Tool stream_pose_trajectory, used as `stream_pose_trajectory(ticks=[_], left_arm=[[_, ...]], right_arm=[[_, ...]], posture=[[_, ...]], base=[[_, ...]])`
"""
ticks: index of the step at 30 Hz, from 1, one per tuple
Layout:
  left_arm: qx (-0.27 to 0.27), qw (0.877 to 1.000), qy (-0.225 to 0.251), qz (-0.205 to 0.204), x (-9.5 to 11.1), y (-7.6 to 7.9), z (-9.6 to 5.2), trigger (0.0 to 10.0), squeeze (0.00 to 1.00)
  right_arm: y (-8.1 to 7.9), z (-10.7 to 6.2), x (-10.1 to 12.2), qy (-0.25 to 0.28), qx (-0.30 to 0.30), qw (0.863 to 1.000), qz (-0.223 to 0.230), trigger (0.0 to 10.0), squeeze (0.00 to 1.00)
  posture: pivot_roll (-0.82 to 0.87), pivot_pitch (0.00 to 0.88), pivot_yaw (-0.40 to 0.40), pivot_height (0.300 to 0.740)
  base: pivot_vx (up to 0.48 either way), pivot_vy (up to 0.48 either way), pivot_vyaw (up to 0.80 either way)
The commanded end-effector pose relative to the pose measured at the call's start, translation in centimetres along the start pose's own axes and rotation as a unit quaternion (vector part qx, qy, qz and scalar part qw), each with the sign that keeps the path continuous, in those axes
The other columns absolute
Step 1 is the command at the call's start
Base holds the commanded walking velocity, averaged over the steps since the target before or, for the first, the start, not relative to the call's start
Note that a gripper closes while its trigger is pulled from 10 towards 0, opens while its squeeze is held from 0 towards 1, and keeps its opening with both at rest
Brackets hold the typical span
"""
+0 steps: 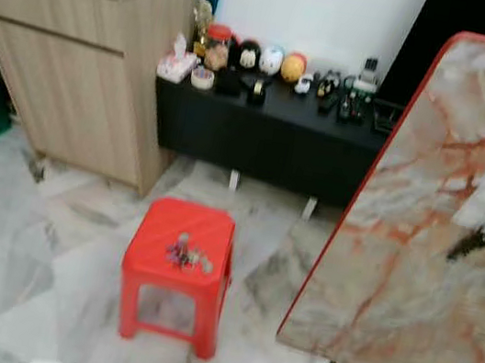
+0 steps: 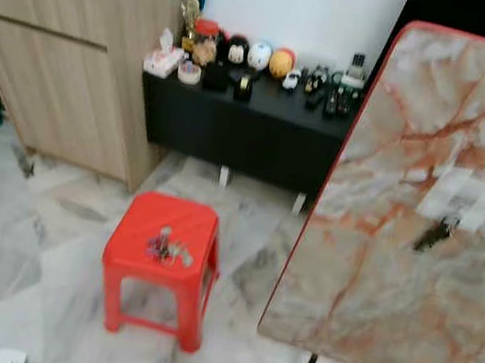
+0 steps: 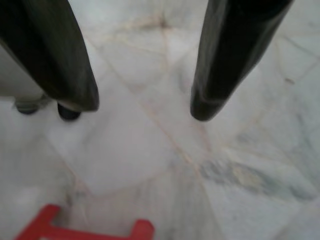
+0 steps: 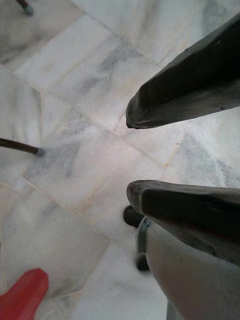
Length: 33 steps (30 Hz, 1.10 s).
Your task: Hang keys on a hook
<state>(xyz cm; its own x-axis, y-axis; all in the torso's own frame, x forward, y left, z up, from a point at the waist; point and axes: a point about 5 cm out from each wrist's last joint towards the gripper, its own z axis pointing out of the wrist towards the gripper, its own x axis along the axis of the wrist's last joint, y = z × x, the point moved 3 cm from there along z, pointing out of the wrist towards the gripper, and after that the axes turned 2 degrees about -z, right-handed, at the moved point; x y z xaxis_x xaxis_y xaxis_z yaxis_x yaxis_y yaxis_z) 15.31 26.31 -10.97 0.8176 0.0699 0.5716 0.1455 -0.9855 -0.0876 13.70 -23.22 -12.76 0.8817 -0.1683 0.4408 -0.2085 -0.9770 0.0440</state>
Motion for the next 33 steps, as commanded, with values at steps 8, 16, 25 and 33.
stream_pose_trajectory(ticks=[8,16,25,33], left_arm=[[0.012,1.0,-0.01,-0.001,-0.6,-1.6,-0.4,10.0,0.0],[0.014,1.0,-0.01,-0.003,-0.7,-1.9,-0.5,10.0,0.0],[0.016,1.0,-0.01,-0.008,-0.8,-2.2,-0.6,10.0,0.0],[0.008,1.0,-0.009,-0.009,-0.7,-0.1,-0.1,10.0,0.0]], right_arm=[[-0.6,0.1,0.8,0.004,0.011,1.0,0.006,10.0,0.0],[-1.4,0.1,-0.1,-0.004,0.014,1.0,0.01,10.0,0.0],[-1.5,0.0,-0.9,-0.011,0.014,1.0,0.011,10.0,0.0],[-1.6,0.1,-0.7,-0.009,0.017,1.0,0.009,10.0,0.0]], posture=[[0.09,0.0,-0.009,0.74],[0.09,0.0,-0.011,0.74],[0.09,0.0,-0.013,0.74],[0.1,0.0,-0.018,0.74]], base=[[0.0,0.383,0.0],[0.0,0.379,0.0],[0.0,0.373,0.0],[0.0,0.369,0.0]])
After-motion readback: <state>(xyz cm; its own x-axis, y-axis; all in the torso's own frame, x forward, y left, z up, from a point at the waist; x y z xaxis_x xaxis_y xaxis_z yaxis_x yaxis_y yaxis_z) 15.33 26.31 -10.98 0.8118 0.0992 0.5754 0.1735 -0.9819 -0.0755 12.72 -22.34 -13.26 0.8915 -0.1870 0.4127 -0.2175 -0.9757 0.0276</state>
